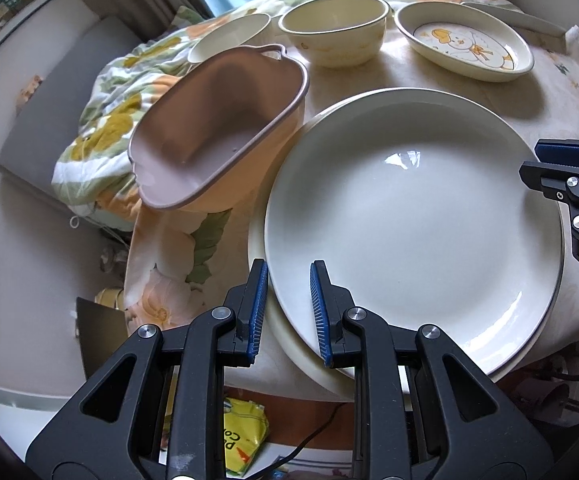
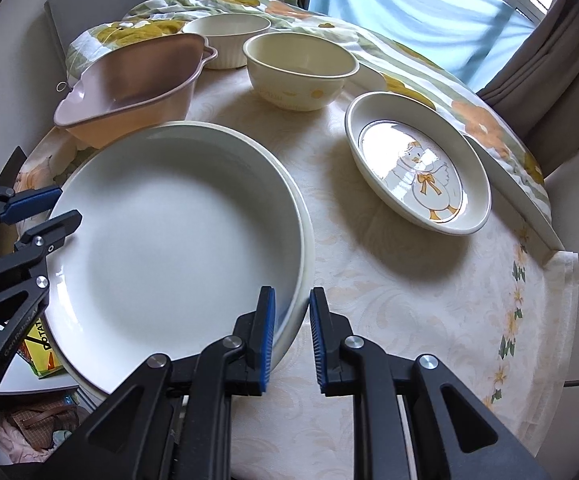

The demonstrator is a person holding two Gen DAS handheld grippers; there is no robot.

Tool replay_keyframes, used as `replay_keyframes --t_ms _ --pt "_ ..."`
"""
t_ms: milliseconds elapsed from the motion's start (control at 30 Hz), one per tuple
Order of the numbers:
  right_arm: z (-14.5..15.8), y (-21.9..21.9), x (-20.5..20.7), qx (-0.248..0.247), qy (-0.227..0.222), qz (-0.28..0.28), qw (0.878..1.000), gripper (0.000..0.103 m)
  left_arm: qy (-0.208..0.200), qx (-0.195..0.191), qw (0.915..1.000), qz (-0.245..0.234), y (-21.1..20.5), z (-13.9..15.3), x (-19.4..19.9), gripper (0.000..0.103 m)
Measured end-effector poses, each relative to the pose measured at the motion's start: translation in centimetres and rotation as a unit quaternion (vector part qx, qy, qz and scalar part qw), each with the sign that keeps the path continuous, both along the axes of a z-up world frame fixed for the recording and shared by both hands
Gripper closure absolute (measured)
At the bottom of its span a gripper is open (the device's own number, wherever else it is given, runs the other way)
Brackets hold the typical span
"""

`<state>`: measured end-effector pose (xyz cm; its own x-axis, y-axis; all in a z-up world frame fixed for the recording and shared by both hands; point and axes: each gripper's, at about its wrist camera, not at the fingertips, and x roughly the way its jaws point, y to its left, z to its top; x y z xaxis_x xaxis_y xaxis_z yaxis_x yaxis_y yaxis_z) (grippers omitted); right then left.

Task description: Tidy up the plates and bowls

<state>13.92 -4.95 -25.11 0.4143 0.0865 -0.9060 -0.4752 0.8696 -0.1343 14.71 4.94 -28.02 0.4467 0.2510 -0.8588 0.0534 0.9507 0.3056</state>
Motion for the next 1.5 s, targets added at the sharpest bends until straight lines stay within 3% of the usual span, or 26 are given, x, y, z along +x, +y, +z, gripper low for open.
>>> replay_keyframes --t_ms 200,400,433,500,533,567,667,700,800,933,1133,1167,1200,1267,1400,1500 --pt "0.0 -0.2 0.1 0.01 0.003 -0.008 1.0 0.087 0.003 -0.02 0.9998 0.009 0.5 0.2 0.3 0.083" --pt "0.1 -1.0 0.6 0.043 0.014 -0.034 0.998 0.087 0.007 -0.007 0.9999 0.009 0.3 0.0 0.6 0.083" --pt "0.1 -1.1 0.6 0.049 0.017 -0.036 0.998 0.085 0.007 -0.004 0.9999 0.009 0.2 -0.1 0.6 0.083" --pt "0.1 -1.4 0.6 0.063 0.026 -0.043 0.997 0.068 0.008 0.002 0.9999 0.009 0.0 -0.2 0.7 0.083" --pt "0.1 -1.4 0.6 0.07 0.029 -0.046 0.996 0.05 0.008 0.003 0.9999 0.008 0.0 -0.2 0.8 0.083" --pt "0.2 -1.5 0.5 0.077 0.031 -0.047 0.995 0.045 0.009 0.005 0.9999 0.007 0.0 -0.2 0.8 0.082" --pt "0.5 -1.6 0.2 0.087 0.031 -0.054 0.994 0.045 0.011 0.006 0.9999 0.004 -0.2 -0.3 1.0 0.079" --pt "0.6 -1.7 0.1 0.092 0.031 -0.057 0.994 0.045 0.013 0.003 0.9999 -0.001 -0.4 -0.4 1.1 0.072" --pt "0.9 -2.4 0.1 0.105 0.034 -0.073 0.991 0.045 0.014 -0.003 0.9999 -0.008 -0.8 -0.5 1.1 0.019" --pt "2.1 -4.1 0.0 0.13 0.037 -0.103 0.985 0.045 -0.007 0.0 0.9998 -0.017 -1.0 1.3 0.6 0.017" --pt "6.8 -8.7 -0.2 0.173 0.003 -0.149 0.974 0.045 -0.073 -0.083 0.9933 -0.033 -0.4 9.7 0.3 0.017" --pt "7.8 -9.7 -0.1 0.186 -0.002 -0.156 0.97 0.045 -0.088 -0.103 0.99 -0.039 -0.4 11.4 0.6 0.015" --pt "8.9 -10.9 0.0 0.201 -0.012 -0.164 0.966 0.043 -0.101 -0.121 0.9866 -0.043 -0.7 12.8 1.0 0.005" --pt "10.6 -12.6 0.3 0.214 -0.035 -0.179 0.96 0.002 -0.123 -0.157 0.9788 -0.048 -1.3 15.3 2.2 0.0" --pt "13.0 -15.5 1.8 0.23 -0.07 -0.177 0.954 0.0 -0.115 -0.205 0.9706 -0.05 -3.1 16.1 5.5 0.0" --pt "13.4 -17.2 4.2 0.214 -0.061 -0.165 0.961 0.0 -0.091 -0.245 0.9645 -0.034 -4.4 14.8 7.7 0.0"
